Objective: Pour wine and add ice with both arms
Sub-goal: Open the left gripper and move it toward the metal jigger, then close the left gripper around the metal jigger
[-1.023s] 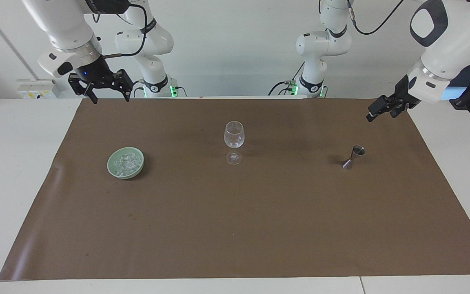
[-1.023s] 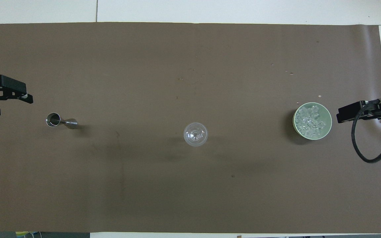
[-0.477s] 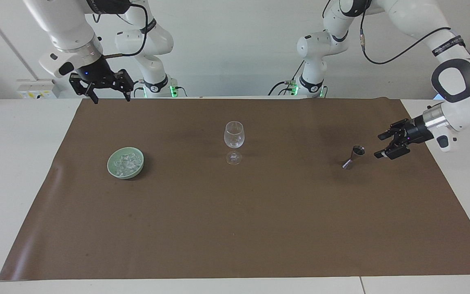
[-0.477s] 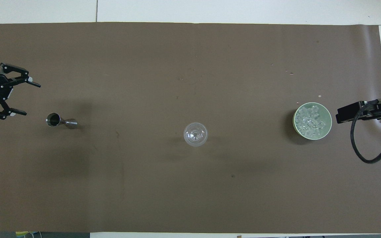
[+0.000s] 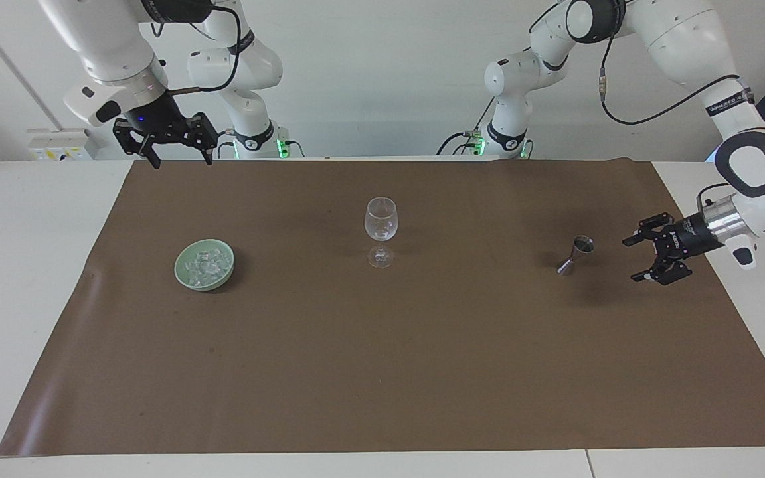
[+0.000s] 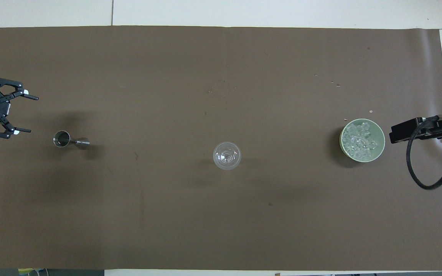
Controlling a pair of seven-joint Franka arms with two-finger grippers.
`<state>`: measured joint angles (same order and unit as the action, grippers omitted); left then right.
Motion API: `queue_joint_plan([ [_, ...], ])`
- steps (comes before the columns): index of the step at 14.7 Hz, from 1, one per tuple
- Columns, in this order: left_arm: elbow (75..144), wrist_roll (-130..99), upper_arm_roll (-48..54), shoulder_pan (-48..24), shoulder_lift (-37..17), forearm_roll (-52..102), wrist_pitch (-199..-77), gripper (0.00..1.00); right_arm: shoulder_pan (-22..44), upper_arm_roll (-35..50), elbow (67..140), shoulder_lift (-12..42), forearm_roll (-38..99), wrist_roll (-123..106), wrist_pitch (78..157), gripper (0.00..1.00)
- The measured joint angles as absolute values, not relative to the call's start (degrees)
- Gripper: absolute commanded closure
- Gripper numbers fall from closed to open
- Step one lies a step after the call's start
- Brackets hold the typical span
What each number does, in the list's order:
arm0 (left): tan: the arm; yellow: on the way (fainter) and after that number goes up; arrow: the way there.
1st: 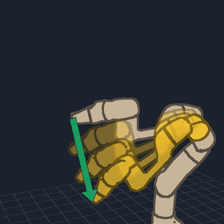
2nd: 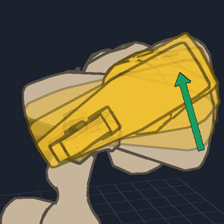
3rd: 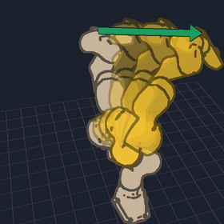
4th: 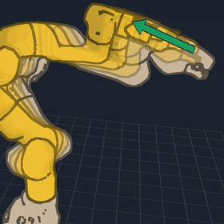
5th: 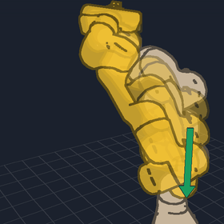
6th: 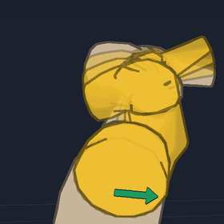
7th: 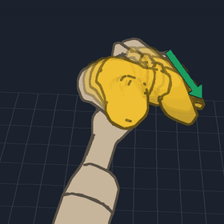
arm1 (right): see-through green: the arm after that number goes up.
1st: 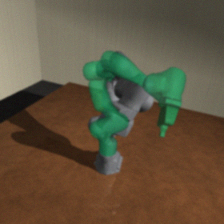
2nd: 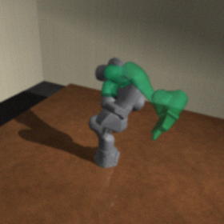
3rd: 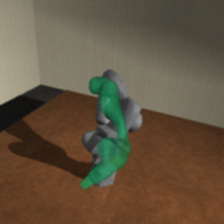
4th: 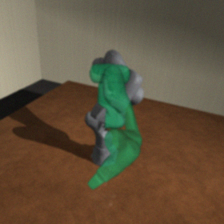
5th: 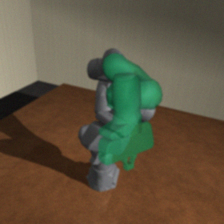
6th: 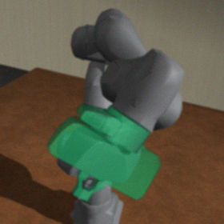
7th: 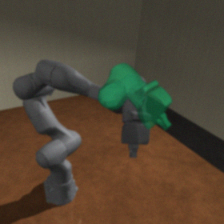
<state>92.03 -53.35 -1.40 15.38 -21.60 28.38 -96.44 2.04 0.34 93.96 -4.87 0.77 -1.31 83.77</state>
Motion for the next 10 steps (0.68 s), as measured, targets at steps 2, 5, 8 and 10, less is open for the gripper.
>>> queue_joint_plan([
  [2, 93.76, -56.03, -1.46, 15.67, -21.74, 29.38, -97.57, 0.0, 2.04, 0.38, 94.01, -4.88, 0.78, -1.31, 83.63, 0.0],
  [5, 99.61, -56.46, -1.53, 18.65, -22.19, 34.37, -98.33, 0.0, 2.05, 0.45, 94.51, -4.94, 0.78, -1.31, 83.24, 0.0],
  [8, 106.55, -56.19, -1.52, 20.67, -22.32, 40.22, -100.28, 0.0, 2.05, 0.46, 94.66, -5.05, 0.78, -1.31, 83.18, 0.0],
  [10, 110.25, -55.33, -1.49, 21.24, -21.57, 44.5, -100.39, 0.0, 2.06, 0.49, 94.9, -5.32, 0.78, -1.31, 83.17, 0.0],
])
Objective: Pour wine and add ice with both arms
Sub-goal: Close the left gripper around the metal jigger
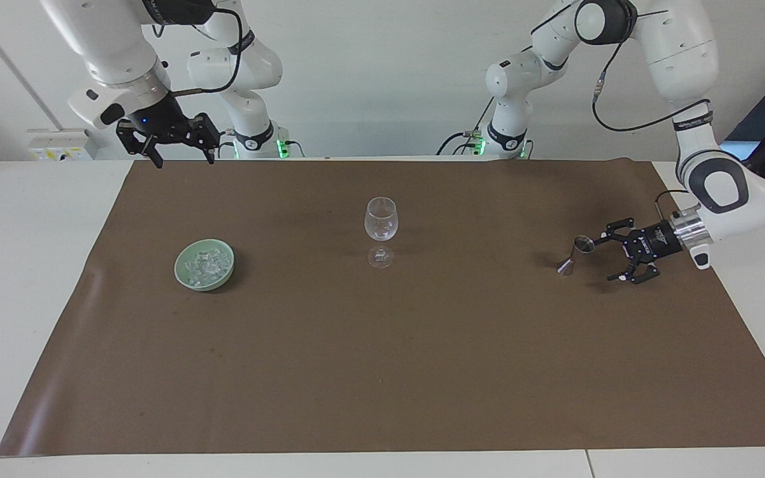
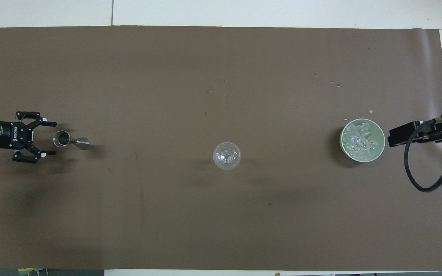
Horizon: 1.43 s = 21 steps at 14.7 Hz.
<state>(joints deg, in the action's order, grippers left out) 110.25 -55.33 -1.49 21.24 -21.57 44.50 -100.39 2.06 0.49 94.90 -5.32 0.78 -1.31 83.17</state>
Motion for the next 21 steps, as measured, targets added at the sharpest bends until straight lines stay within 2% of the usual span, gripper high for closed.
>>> queue_joint_plan([
  [4, 118.2, -47.53, -1.51, 22.32, -17.87, 52.87, -100.45, 0.0, 2.06, 0.52, 95.65, -5.75, 0.78, -1.31, 83.14, 0.0],
  [8, 123.25, -43.94, -1.49, 22.62, -15.56, 57.8, -102.43, 0.0, 2.06, 0.53, 96.09, -6.06, 0.78, -1.31, 83.14, 0.0],
  [21, 126.58, -42.45, -0.21, 22.48, -15.06, 63.32, -107.24, 0.07, 2.07, 0.6, 96.14, -6.17, 0.78, -1.31, 83.14, 0.0],
])
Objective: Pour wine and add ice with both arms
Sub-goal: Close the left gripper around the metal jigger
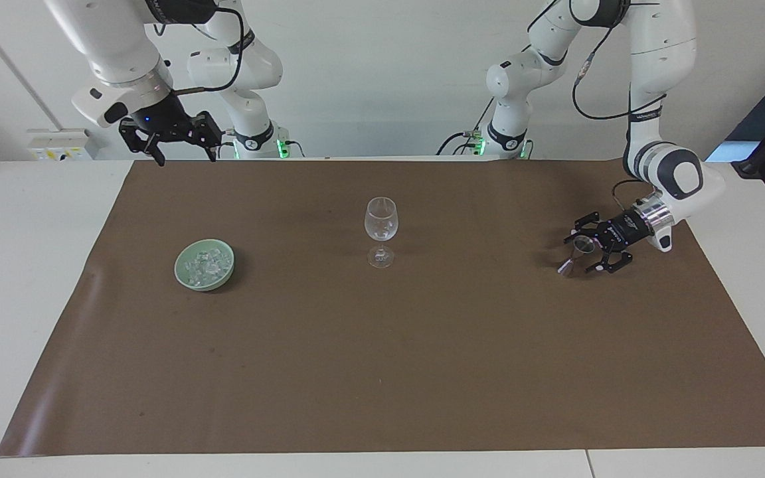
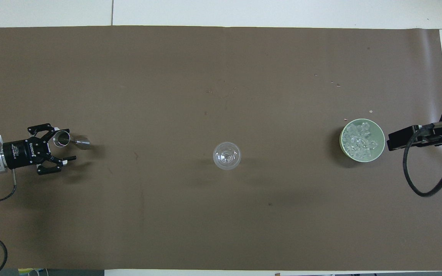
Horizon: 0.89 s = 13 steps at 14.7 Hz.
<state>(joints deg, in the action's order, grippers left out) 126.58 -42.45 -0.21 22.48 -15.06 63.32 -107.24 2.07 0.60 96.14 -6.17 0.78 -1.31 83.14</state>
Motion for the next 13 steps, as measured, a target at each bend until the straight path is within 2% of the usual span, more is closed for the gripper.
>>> queue_joint_plan([
  [4, 126.59, -42.31, -0.01, 21.78, -15.04, 64.22, -107.52, 0.15, 2.07, 0.63, 96.14, -6.17, 0.78, -1.31, 83.14, 0.0],
  [5, 126.59, -42.29, -0.01, 21.74, -15.03, 64.24, -107.57, 0.34, 2.07, 0.63, 96.14, -6.17, 0.78, -1.31, 83.14, 0.0],
  [6, 126.59, -42.26, -0.01, 21.73, -15.02, 64.24, -107.63, 0.75, 2.07, 0.63, 96.14, -6.17, 0.78, -1.31, 83.14, 0.0],
  [7, 126.59, -42.26, -0.02, 21.73, -15.01, 64.25, -107.68, 1.0, 2.07, 0.63, 96.14, -6.17, 0.78, -1.31, 83.14, 0.0],
  [13, 126.59, -42.13, -0.07, 21.79, -14.69, 64.68, -108.06, 1.0, 2.07, 0.64, 96.16, -6.17, 0.78, -1.31, 83.14, 0.0],
])
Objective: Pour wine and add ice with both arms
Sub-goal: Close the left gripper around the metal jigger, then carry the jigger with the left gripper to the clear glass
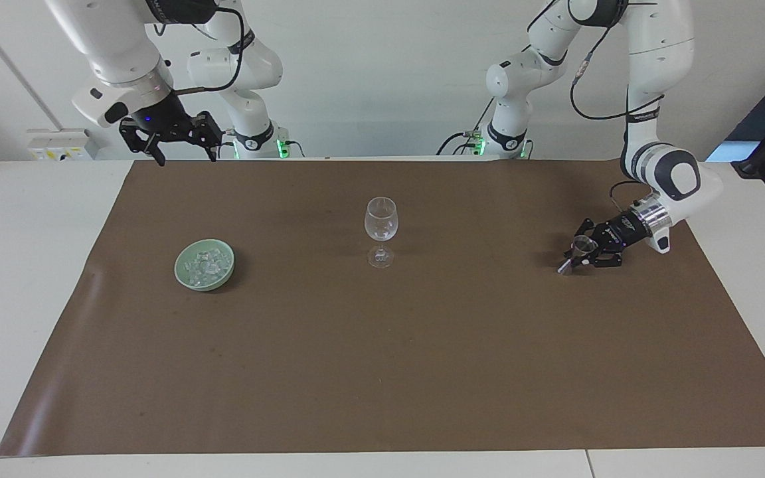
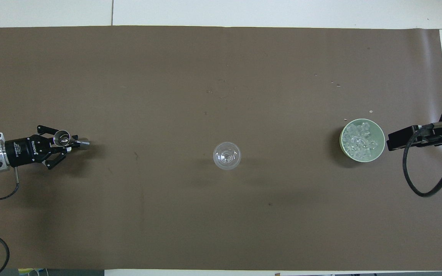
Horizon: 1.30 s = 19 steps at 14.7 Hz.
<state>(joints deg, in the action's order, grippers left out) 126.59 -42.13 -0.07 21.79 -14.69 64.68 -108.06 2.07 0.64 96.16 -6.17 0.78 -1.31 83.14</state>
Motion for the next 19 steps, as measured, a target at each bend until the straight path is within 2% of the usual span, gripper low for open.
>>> queue_joint_plan([
  [5, 126.61, -42.1, -0.14, 21.98, -13.49, 64.69, -106.88, 1.0, 2.07, 0.64, 96.19, -6.17, 0.78, -1.31, 83.14, 0.0],
  [11, 127.49, -46.02, -0.02, 20.39, -3.28, 64.7, -99.8, 1.0, 2.07, 0.64, 96.21, -6.18, 0.78, -1.31, 83.14, 0.0],
  [15, 127.9, -53.97, 0.12, 12.7, 3.31, 64.71, -99.36, 1.0, 2.07, 0.64, 96.22, -6.19, 0.78, -1.31, 83.14, 0.0],
  [19, 127.91, -62.31, 0.39, 4.12, 7.55, 64.7, -103.21, 1.0, 2.07, 0.64, 96.26, -6.19, 0.78, -1.31, 83.14, 0.0],
])
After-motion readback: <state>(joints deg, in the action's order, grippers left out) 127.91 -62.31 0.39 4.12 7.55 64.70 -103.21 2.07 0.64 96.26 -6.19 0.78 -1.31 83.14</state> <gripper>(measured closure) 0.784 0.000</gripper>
